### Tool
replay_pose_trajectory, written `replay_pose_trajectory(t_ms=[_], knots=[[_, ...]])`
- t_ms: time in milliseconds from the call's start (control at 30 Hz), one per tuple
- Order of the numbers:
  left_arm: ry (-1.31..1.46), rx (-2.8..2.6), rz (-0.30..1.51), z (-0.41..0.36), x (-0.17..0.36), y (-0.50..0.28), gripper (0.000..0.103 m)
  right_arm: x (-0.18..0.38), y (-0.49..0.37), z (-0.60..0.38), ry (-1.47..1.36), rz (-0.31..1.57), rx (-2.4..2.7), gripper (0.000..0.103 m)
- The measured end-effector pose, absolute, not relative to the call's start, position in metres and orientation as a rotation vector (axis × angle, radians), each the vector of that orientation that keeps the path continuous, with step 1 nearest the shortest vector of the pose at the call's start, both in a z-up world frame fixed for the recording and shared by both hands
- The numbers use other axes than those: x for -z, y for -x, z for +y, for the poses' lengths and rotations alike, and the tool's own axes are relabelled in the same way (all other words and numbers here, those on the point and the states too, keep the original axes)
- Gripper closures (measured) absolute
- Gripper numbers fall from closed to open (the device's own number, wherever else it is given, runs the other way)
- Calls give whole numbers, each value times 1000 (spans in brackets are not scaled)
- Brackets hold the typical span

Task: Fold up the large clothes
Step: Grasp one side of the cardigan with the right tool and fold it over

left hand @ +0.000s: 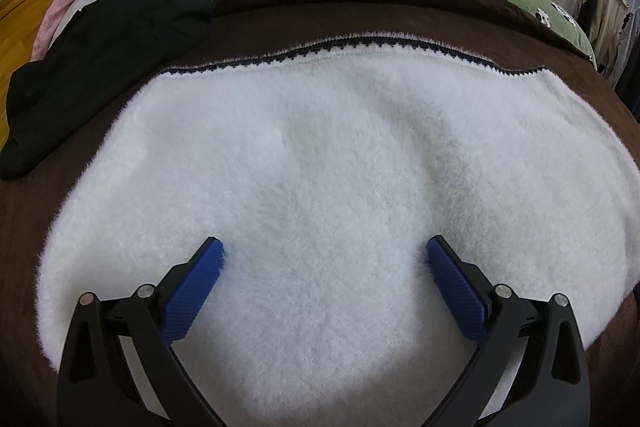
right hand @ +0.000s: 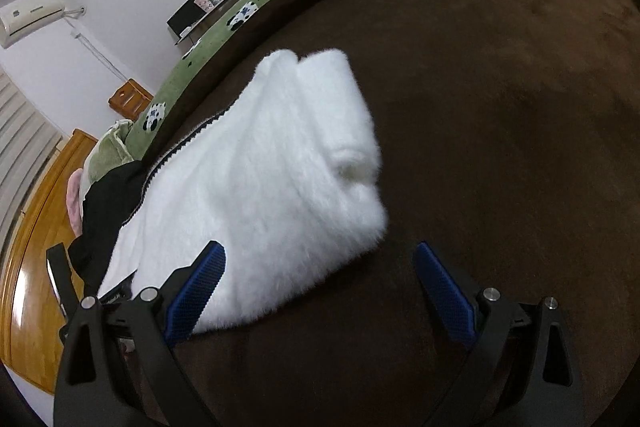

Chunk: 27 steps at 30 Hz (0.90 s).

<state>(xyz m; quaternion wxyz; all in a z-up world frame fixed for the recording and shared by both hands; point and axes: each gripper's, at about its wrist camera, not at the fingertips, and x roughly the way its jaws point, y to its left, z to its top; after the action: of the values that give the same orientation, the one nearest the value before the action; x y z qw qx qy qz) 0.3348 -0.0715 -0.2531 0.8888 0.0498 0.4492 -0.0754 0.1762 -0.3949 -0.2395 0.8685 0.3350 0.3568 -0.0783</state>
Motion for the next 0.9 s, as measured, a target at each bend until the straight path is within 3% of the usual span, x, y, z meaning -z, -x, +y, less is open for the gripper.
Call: replay_pose_trajectory(t_ms=[133,200,333,400,500,900], knots=[[-103,158,931,-71,253,-335,5,240,-192,-396,-703,737,159,9],[-104,158,931,-71,254,-335,5,241,-201,-397,-709,736,150,22],[-104,160,927,-72,254,-335,5,243,-217,-398,-694,765,164,32],[-104,160,924,-72,254,-334,5,244,-219,-399,-699,766,141,54],[-102,160,920,-72,254,-333,5,242,-220,-397,-704,754,88,72],[-114,165,940,-71,254,-335,5,164,-221,-364,-611,612,17,79]])
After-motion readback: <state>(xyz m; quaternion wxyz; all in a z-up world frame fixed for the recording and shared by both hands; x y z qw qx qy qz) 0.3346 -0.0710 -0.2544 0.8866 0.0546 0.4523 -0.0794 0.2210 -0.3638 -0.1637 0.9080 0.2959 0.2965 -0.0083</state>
